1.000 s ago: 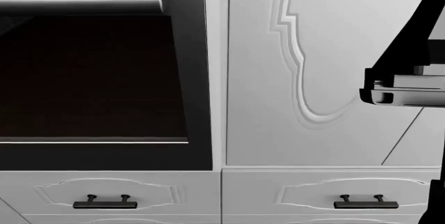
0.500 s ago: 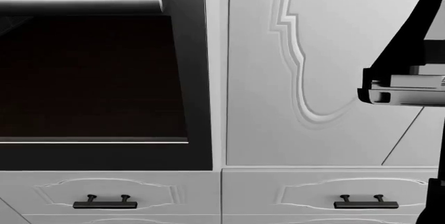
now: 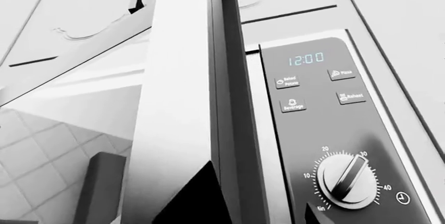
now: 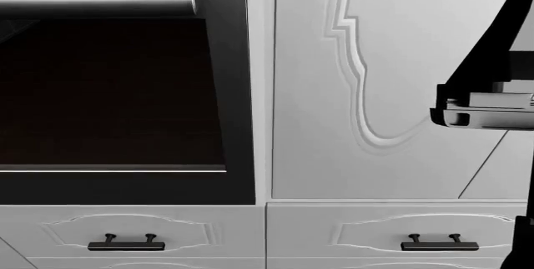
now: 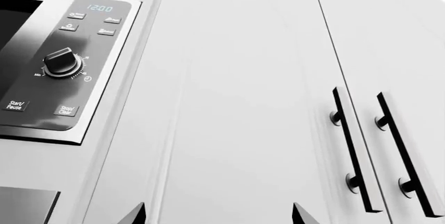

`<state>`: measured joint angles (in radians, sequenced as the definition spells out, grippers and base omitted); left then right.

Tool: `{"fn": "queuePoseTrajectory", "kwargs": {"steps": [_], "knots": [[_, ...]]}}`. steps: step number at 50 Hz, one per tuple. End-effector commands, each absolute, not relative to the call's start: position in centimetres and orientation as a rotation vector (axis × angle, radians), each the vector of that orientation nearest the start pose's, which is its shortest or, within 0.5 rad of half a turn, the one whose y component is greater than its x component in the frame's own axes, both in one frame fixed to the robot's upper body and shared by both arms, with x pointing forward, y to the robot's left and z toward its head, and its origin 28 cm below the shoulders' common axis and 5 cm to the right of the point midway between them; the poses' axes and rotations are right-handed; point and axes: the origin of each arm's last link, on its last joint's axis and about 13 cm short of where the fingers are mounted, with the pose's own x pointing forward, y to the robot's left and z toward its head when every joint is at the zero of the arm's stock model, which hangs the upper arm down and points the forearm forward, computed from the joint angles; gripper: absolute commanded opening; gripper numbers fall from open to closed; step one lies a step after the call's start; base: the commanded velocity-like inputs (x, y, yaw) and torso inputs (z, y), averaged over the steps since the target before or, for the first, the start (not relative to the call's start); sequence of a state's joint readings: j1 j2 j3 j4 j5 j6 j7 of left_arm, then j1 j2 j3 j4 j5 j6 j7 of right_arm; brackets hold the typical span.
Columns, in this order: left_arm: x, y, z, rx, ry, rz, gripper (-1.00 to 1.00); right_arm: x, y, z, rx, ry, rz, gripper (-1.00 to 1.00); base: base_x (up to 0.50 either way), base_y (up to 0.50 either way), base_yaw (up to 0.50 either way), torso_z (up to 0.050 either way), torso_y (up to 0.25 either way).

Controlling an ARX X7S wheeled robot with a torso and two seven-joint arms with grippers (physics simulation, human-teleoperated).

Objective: Open the microwave door

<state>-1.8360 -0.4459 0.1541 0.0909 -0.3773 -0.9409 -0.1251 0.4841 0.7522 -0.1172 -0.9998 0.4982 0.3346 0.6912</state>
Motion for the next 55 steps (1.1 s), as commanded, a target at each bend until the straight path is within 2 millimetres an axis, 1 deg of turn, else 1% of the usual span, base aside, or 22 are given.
{"fn": "queuePoseTrajectory", "kwargs": {"steps": [1, 15, 18, 24, 35, 48, 55], "knots": [[23.3, 27.9, 51.6, 0.156, -0.944, 0.040, 1.00, 17.3, -13.0, 27.0, -0.105, -0.971, -0.084, 1.00, 0.00, 0.00, 0.00, 0.000, 0.000], [25.3, 31.0, 50.9, 0.169, -0.898, 0.180, 1.00, 17.4, -12.9, 27.2, -0.114, -0.971, -0.077, 1.00, 0.00, 0.00, 0.00, 0.000, 0.001], [25.4, 31.2, 50.9, 0.167, -0.895, 0.188, 1.00, 17.4, -12.9, 27.2, -0.115, -0.971, -0.077, 1.00, 0.00, 0.00, 0.00, 0.000, 0.000], [25.2, 30.7, 51.2, 0.168, -0.906, 0.171, 1.00, 17.3, -13.0, 27.2, -0.116, -0.973, -0.082, 1.00, 0.00, 0.00, 0.00, 0.000, 0.000], [23.1, 29.2, 52.6, 0.181, -0.973, 0.109, 1.00, 17.0, -13.0, 27.4, -0.113, -0.977, -0.087, 1.00, 0.00, 0.00, 0.00, 0.000, 0.000], [20.6, 29.1, 54.4, 0.211, -1.044, 0.109, 1.00, 16.8, -12.9, 27.7, -0.113, -0.982, -0.085, 1.00, 0.00, 0.00, 0.00, 0.000, 0.000], [19.5, 28.4, 54.9, 0.232, -1.073, 0.083, 1.00, 16.7, -12.9, 27.7, -0.112, -0.984, -0.084, 1.00, 0.00, 0.00, 0.00, 0.000, 0.000]]}}
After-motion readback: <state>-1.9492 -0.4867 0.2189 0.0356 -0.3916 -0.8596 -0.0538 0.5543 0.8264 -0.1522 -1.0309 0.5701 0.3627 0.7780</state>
